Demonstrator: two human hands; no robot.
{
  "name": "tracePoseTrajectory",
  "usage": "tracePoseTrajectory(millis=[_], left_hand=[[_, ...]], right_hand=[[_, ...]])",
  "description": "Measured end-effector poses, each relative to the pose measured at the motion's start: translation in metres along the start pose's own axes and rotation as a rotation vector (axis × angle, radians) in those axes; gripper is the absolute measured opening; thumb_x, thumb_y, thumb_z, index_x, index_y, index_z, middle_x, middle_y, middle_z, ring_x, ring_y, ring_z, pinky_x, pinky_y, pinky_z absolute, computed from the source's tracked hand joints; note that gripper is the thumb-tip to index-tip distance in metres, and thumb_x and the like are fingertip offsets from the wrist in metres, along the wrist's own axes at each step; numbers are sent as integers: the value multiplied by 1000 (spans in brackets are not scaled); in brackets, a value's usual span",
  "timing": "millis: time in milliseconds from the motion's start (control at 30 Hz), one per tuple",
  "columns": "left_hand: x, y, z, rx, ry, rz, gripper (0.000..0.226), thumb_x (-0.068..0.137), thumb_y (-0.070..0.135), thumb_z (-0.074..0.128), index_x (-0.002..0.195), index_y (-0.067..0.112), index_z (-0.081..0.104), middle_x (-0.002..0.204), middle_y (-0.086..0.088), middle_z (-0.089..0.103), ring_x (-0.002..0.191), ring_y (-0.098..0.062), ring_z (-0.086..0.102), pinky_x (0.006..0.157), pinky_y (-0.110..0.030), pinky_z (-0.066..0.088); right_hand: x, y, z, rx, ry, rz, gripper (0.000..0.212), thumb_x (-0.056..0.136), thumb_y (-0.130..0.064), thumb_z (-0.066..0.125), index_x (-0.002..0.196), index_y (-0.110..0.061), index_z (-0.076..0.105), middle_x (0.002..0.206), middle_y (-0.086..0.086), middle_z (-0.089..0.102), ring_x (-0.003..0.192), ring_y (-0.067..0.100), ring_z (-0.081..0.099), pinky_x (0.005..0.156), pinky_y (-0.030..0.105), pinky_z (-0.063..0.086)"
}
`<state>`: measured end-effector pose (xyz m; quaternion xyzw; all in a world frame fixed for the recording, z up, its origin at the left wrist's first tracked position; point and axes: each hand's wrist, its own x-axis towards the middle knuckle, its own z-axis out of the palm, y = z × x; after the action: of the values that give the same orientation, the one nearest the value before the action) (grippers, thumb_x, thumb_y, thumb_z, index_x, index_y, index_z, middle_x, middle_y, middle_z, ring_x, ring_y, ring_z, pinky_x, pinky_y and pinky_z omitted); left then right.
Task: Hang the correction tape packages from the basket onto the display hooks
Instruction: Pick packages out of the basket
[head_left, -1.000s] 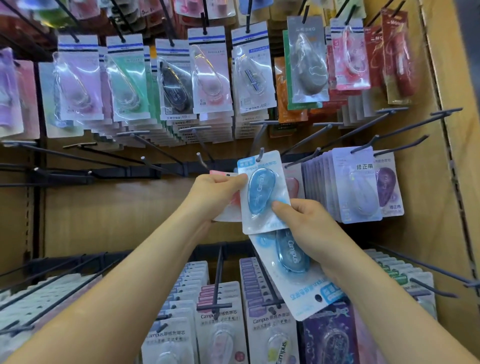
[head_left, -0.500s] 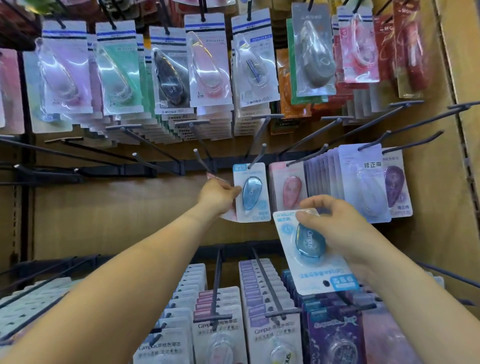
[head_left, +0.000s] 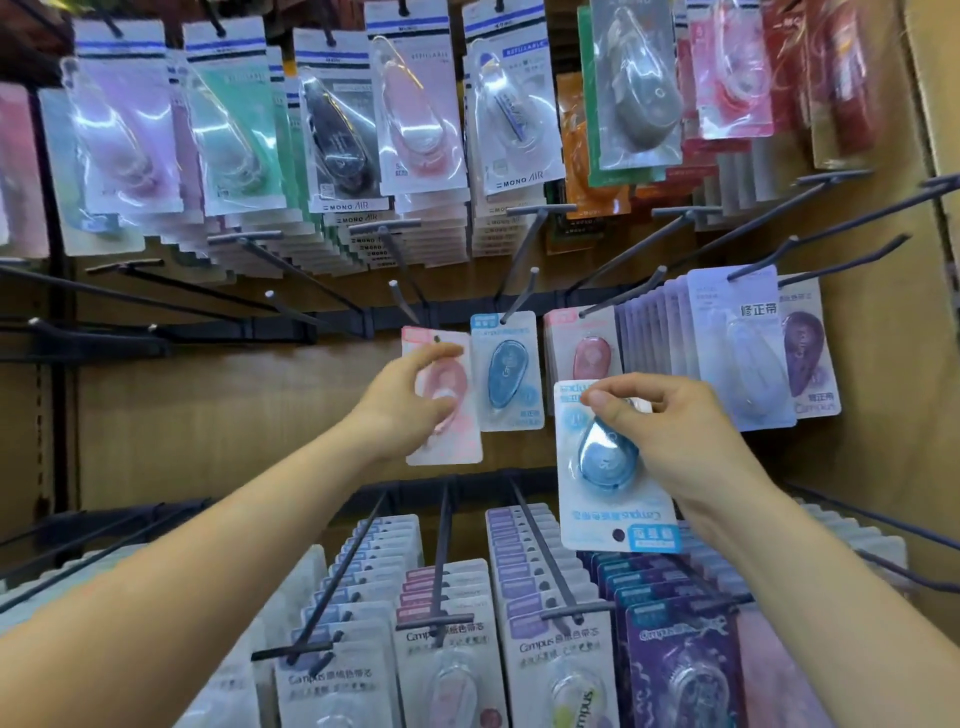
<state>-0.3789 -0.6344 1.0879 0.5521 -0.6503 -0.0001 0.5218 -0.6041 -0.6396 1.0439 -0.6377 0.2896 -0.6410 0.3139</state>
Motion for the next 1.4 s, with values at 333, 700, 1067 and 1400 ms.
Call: tracePoseTrajectory(millis=[333, 700, 1067, 1400], left_hand=[[-53, 29, -11, -676, -112, 14, 72, 85, -2, 69, 140, 38, 45, 123, 3, 65, 106, -20, 69, 87, -51, 58], [-65, 77, -6, -686, 86, 325, 35, 95, 24, 59, 127, 31, 46, 98, 2, 74, 90, -12, 71, 74, -29, 59], [-51, 140, 21, -665, 157, 309, 9, 90, 25, 70, 81, 23, 70, 86, 0, 73, 84, -18, 71, 78, -39, 61], [-33, 148, 78, -586, 99, 145, 3, 92, 27, 68, 92, 25, 70, 94, 2, 72, 91, -15, 68, 77, -32, 59]], right_hand=[[-14, -13, 24, -115, -196, -31, 25, 88, -47, 66, 94, -26, 77, 90, -18, 70, 89, -1, 60, 67, 14, 41], [-19, -22, 4, -53, -227, -165, 6, 86, -20, 74, 85, -23, 79, 90, -13, 75, 86, -2, 69, 73, 14, 51], [-44, -33, -49, -7, -78, -230, 8, 88, -22, 70, 84, -21, 77, 89, -11, 77, 84, 1, 71, 70, 14, 54], [-49, -19, -75, 21, 23, -13, 11, 88, -14, 71, 80, -10, 77, 81, 6, 77, 80, 22, 73, 75, 34, 60]])
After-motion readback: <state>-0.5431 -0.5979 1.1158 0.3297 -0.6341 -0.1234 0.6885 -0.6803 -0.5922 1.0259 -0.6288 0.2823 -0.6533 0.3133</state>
